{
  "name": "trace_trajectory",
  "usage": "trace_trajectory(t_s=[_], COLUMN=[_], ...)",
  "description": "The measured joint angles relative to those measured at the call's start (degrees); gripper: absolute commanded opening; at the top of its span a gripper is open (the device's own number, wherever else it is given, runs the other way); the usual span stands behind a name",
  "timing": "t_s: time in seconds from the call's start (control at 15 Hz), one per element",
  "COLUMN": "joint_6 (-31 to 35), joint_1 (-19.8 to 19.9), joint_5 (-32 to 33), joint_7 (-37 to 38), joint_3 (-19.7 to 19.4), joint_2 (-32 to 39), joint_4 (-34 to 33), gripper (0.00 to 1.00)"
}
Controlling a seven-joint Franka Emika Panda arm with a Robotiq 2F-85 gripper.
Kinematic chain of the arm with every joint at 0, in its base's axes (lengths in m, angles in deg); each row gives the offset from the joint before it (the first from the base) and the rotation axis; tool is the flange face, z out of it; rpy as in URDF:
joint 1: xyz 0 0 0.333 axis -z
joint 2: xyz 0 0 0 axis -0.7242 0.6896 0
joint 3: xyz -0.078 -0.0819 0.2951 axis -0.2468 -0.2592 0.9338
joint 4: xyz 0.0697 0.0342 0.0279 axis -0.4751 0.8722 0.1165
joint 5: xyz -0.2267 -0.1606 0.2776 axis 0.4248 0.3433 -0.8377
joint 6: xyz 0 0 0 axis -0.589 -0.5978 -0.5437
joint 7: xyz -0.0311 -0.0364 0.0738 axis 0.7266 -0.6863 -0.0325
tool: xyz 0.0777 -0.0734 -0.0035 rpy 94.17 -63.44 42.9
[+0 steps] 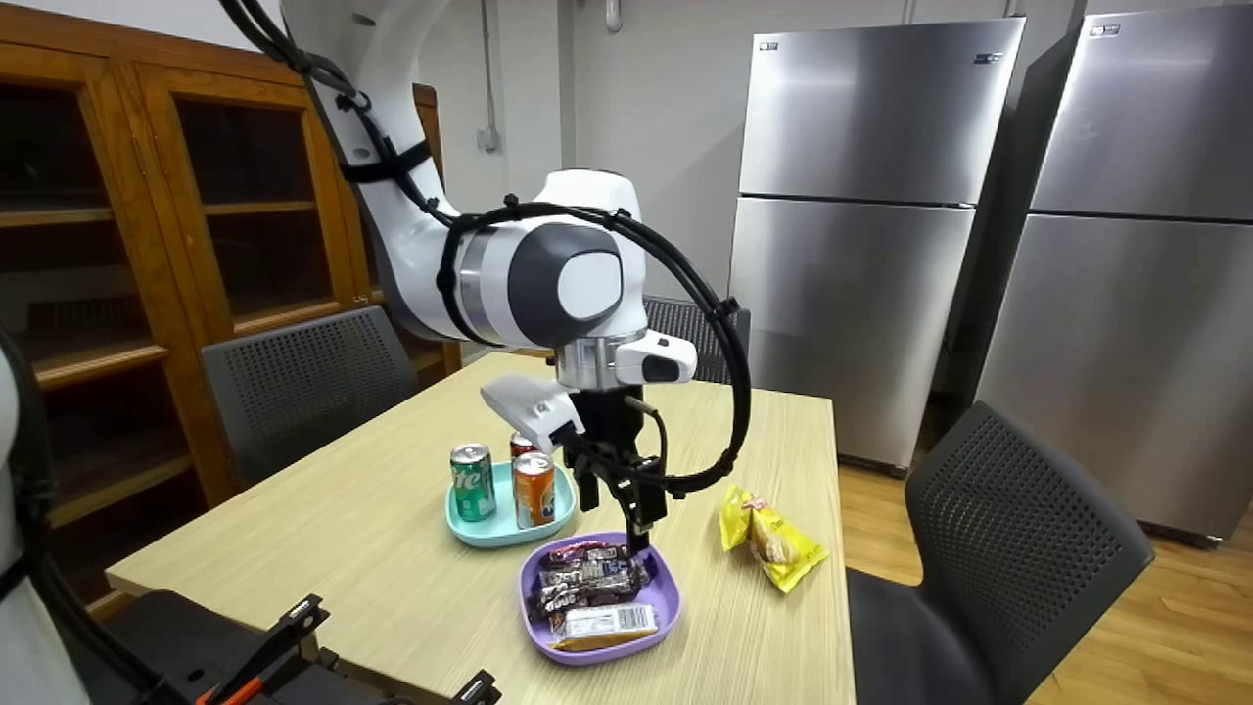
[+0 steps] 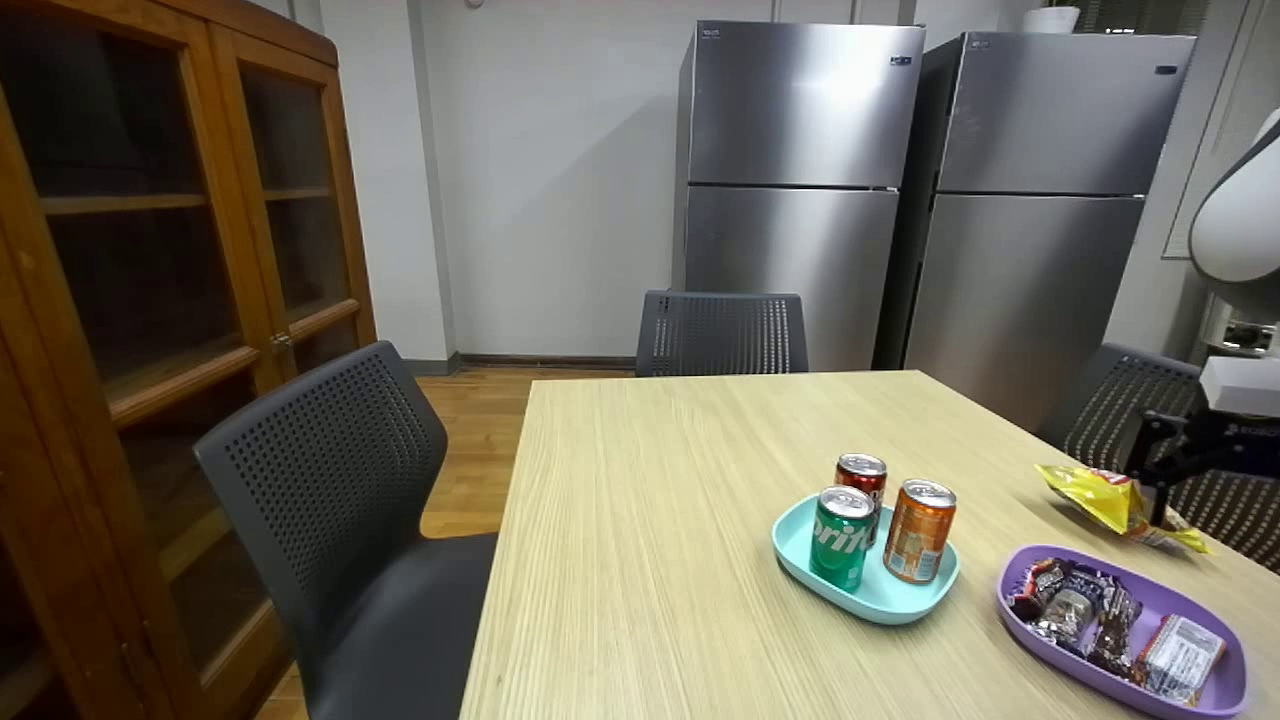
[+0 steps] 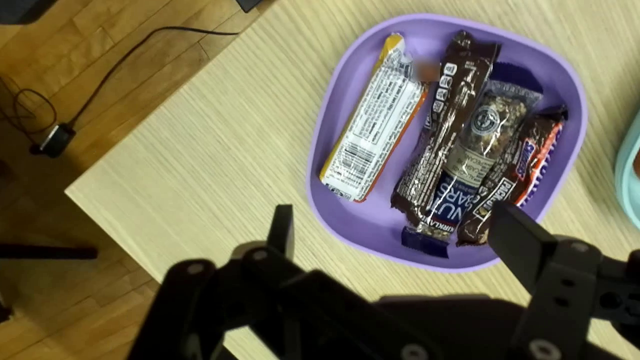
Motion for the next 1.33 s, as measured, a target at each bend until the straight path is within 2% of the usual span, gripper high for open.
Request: trace_trajectory(t_s=[0.27,0.67,0.93,1.33], joint_6=[-2.6,-13.17,-17.36,-17.92], joint_1=[2.46,3.83,4.17,4.28], joint_5=[-0.78,-5.53,-5.56,-5.56], joint_7=[-9.77,-23.38,-25.03,-25.05], joint_3=[3.26,6.64,7.22,7.53], joint_2=[-4.52,-10.46,-12.67,-12.93], joint_4=[4.02,5.46,5.47,5.47], gripper=[1.0,1.0,1.0,1.0])
